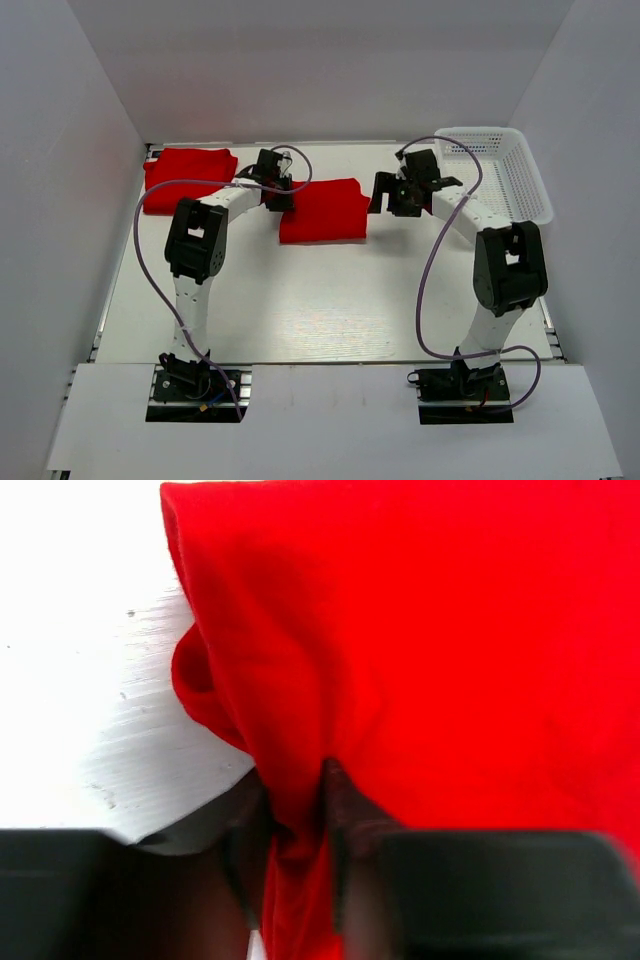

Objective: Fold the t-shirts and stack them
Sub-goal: Put the neatly folded tshirt into the corner of the board with the left arm

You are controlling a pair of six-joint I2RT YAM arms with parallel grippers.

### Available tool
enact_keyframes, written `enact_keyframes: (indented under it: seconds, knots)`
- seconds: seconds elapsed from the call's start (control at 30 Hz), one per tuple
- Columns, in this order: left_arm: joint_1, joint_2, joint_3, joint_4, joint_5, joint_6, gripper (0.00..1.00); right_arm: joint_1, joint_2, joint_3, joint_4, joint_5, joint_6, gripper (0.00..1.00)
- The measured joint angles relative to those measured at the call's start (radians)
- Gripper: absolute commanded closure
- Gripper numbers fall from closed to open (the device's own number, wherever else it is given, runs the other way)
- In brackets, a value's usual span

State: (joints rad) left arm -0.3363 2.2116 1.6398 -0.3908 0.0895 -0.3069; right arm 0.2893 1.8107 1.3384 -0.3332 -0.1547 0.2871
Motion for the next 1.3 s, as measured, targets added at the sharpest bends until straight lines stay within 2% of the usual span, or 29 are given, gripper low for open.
enact_keyframes:
  seconds: [0.1,0.17,0.4,0.53,0.87,1.1,1.3]
  knots:
    - [0.0,0.002,-0.009,0.019,0.026,0.002,0.82,0.0,-0.018,-0.05,0.023,0.025,0.017,0.1]
    - [0.001,0.003,-0.008,0.026,0.038,0.005,1.0,0.0,-0.039,-0.092,0.032,0.046,0.029,0.1]
    - [0.0,0.001,-0.007,0.032,0.048,0.059,1.0,-0.001,-0.215,-0.296,0.106,0.141,0.076,0.1]
    - [-0.006,-0.007,0.013,-0.002,-0.01,0.133,1.0,-0.001,-0.312,-0.379,0.15,0.187,0.088,0.1]
    - [0.013,-0.1,0.132,-0.148,-0.117,0.315,1.0,-0.001,-0.381,-0.438,0.169,0.27,0.104,0.1]
    - [0.015,-0.22,0.163,-0.184,-0.164,0.48,1.0,-0.001,-0.392,-0.439,0.171,0.313,0.102,0.1]
    - [0.021,-0.24,0.213,-0.193,-0.226,0.591,1.0,-0.001,-0.423,-0.451,0.168,0.34,0.098,0.1]
